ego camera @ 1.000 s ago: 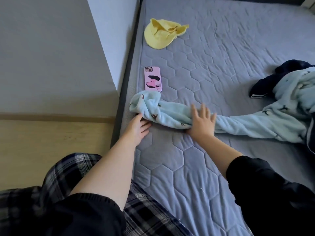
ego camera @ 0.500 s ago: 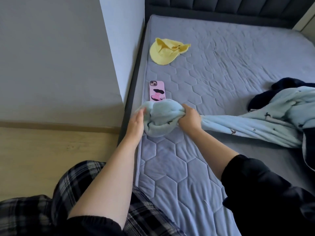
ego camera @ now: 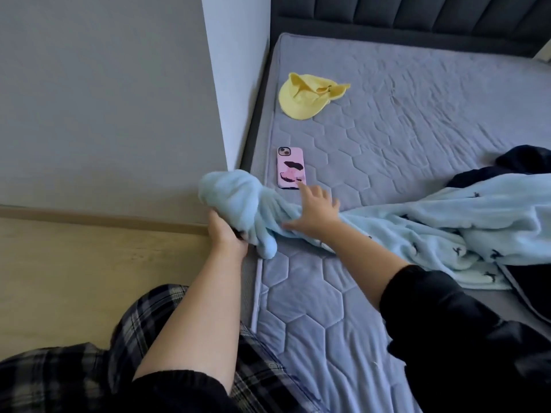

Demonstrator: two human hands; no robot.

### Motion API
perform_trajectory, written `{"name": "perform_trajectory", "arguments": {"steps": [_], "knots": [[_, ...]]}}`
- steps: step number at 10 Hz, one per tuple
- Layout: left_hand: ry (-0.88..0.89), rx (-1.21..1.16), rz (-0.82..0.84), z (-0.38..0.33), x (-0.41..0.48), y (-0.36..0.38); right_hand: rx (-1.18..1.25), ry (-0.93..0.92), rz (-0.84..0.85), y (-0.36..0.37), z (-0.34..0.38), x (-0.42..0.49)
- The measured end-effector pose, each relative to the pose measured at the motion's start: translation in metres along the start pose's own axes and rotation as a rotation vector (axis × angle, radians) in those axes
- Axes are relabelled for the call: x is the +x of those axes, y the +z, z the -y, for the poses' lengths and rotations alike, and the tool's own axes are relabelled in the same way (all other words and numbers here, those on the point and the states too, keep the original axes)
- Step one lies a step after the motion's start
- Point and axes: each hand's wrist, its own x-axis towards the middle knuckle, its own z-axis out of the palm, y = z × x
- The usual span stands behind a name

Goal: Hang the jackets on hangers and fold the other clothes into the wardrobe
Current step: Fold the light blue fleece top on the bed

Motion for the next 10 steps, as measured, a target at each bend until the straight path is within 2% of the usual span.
{"name": "perform_trajectory", "arguments": {"steps": [1,2,3,4,5,6,7,8,9,10], "knots": [[-0.008,0.075,0.068,0.007,0.003,0.002,-0.188,0.118,0.123,0.012,-0.067,-0.012],[-0.018,0.239,0.043,0.010,-0.010,0.007,-0.263,0.331,0.174,0.025,-0.116,-0.023],[-0.027,0.316,0.014,0.012,-0.012,0.009,-0.024,0.440,0.001,0.038,-0.130,-0.023],[0.205,0.465,-0.133,0.014,-0.009,0.004,0.189,0.450,-0.099,0.033,-0.113,-0.017],[0.633,0.692,-0.264,0.009,-0.016,0.011,0.294,0.367,-0.143,0.019,-0.075,-0.011],[0.777,0.915,-0.091,0.011,-0.016,0.012,0.493,0.096,-0.220,0.001,-0.010,-0.004],[0.660,0.565,-0.032,0.003,-0.020,0.018,0.656,-0.188,-0.236,-0.017,0.060,-0.001],[0.467,0.263,-0.049,-0.017,-0.022,0.015,0.676,-0.266,-0.075,-0.024,0.089,0.001],[0.386,0.379,-0.152,-0.015,-0.013,0.008,0.510,-0.267,0.148,-0.014,0.058,0.002],[0.561,1.010,-0.106,-0.002,-0.011,0.009,0.022,-0.158,0.170,0.001,-0.008,-0.005]]}}
